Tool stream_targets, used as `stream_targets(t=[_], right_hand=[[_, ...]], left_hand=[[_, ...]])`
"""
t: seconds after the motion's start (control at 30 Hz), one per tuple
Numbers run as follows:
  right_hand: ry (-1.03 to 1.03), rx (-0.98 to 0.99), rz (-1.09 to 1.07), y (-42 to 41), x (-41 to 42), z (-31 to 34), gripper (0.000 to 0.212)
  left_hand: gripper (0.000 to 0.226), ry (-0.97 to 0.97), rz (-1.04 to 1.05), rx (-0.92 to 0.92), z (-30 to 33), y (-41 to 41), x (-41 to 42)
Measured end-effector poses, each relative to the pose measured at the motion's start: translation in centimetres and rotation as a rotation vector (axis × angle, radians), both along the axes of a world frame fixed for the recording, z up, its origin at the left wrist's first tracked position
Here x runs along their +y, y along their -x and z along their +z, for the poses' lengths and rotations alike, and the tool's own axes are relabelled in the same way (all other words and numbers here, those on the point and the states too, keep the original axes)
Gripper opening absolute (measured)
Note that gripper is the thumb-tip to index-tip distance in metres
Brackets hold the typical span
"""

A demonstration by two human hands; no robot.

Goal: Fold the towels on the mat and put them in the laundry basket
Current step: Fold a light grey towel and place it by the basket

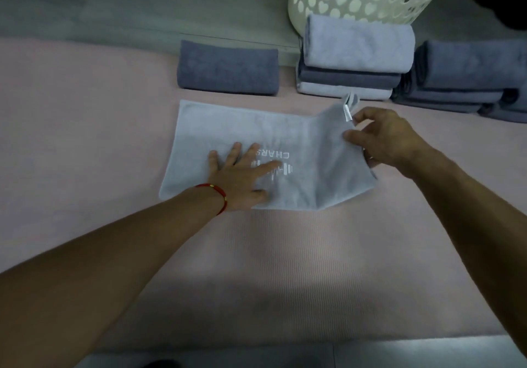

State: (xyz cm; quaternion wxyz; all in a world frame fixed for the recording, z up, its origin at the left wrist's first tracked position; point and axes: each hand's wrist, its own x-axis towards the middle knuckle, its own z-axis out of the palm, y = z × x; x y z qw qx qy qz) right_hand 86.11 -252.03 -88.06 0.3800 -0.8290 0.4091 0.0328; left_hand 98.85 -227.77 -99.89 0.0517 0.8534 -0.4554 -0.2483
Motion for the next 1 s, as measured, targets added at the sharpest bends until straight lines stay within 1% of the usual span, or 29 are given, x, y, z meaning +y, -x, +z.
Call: stream_targets(t=[0.03, 0.07, 0.1, 0.13, 0.17, 0.2, 0.23, 0.27, 0.3, 0.33, 0.37, 0.4, 0.47, 0.5, 0.53, 0.6, 0.63, 0.7, 0.73, 0.8, 0.87, 0.93, 1.0], right_hand=[[0.038, -0.003, 0.055, -1.3, 1.4, 0.8, 0.015], [0.063, -0.018, 0.098, -2.6, 2.9, 1.4, 0.016], [0.072, -0.043, 0.127, -4.0, 4.6, 1.7, 0.017], [0.072, -0.071, 0.148, -5.5, 6.4, 1.7, 0.017], [0.076, -0.095, 0.165, -6.9, 8.3, 1.5, 0.017], [0.084, -0.113, 0.18, -8.3, 10.3, 1.2, 0.018], [0.088, -0.129, 0.192, -9.6, 12.1, 0.9, 0.02], [0.075, -0.137, 0.205, -10.6, 13.8, 0.5, 0.021], [0.044, -0.141, 0.224, -11.5, 15.4, 0.0, 0.021], [0.015, -0.144, 0.256, -12.1, 16.6, -0.4, 0.02], [0.006, -0.145, 0.306, -12.3, 17.6, -0.9, 0.019], [0.027, -0.15, 0.362, -12.2, 18.4, -1.5, 0.019], [0.096, -0.171, 0.441, -11.1, 19.3, -2.6, 0.018], [0.125, -0.184, 0.466, -10.3, 19.4, -3.2, 0.021], [0.153, -0.192, 0.482, -9.4, 19.2, -3.8, 0.024], [0.207, -0.2, 0.483, -7.7, 18.3, -4.9, 0.026], [0.251, -0.213, 0.477, -6.9, 17.6, -5.5, 0.025], [0.362, -0.217, 0.479, -5.7, 15.9, -7.0, 0.026], [0.39, -0.191, 0.487, -5.2, 15.2, -7.7, 0.027], [0.377, -0.128, 0.505, -4.5, 14.0, -8.6, 0.036], [0.33, -0.063, 0.554, -3.8, 13.3, -9.3, 0.054], [0.328, 0.051, 0.664, -3.0, 13.1, -10.2, 0.073], [0.356, 0.192, 0.764, -2.4, 13.1, -11.0, 0.084]], left_hand=[[0.068, 0.13, 0.088, 0.124, 1.2, -0.2, 0.0], [0.06, 0.304, 0.215, 0.278, 2.7, -0.2, -0.1], [0.047, 0.487, 0.372, 0.44, 4.1, -0.1, 0.0], [0.033, 0.622, 0.541, 0.619, 5.4, -0.1, 0.2], [0.025, 0.705, 0.696, 0.825, 6.7, -0.3, 0.3], [0.028, 0.759, 0.819, 1.026, 7.6, -0.6, 0.7], [0.034, 0.801, 0.908, 1.159, 7.8, -1.5, 1.1], [0.039, 0.829, 0.975, 1.215, 7.6, -2.5, 1.7], [0.043, 0.842, 1.029, 1.216, 7.7, -3.4, 2.6], [0.045, 0.832, 1.072, 1.177, 7.3, -4.4, 3.4], [0.044, 0.807, 1.101, 1.099, 6.9, -5.3, 4.3], [0.038, 0.778, 1.119, 1.022, 6.1, -6.1, 5.0], [0.01, 0.759, 1.081, 0.837, 5.0, -7.0, 6.1], [0.011, 0.758, 1.046, 0.718, 4.8, -7.0, 6.3], [0.023, 0.767, 1.008, 0.607, 4.6, -7.0, 6.5], [0.033, 0.783, 0.974, 0.427, 3.9, -6.7, 7.1], [0.034, 0.751, 0.972, 0.351, 3.4, -6.7, 7.4], [0.03, 0.61, 0.977, 0.214, 2.2, -6.9, 7.9], [0.027, 0.537, 0.966, 0.158, 1.6, -7.0, 8.1], [0.02, 0.514, 0.919, 0.066, 0.8, -7.2, 8.2], [0.014, 0.507, 0.883, 0.007, 0.6, -7.1, 8.1], [0.006, 0.467, 0.878, -0.01, 0.3, -7.1, 8.3], [0.018, 0.48, 0.88, -0.019, -0.2, -7.2, 8.8]])
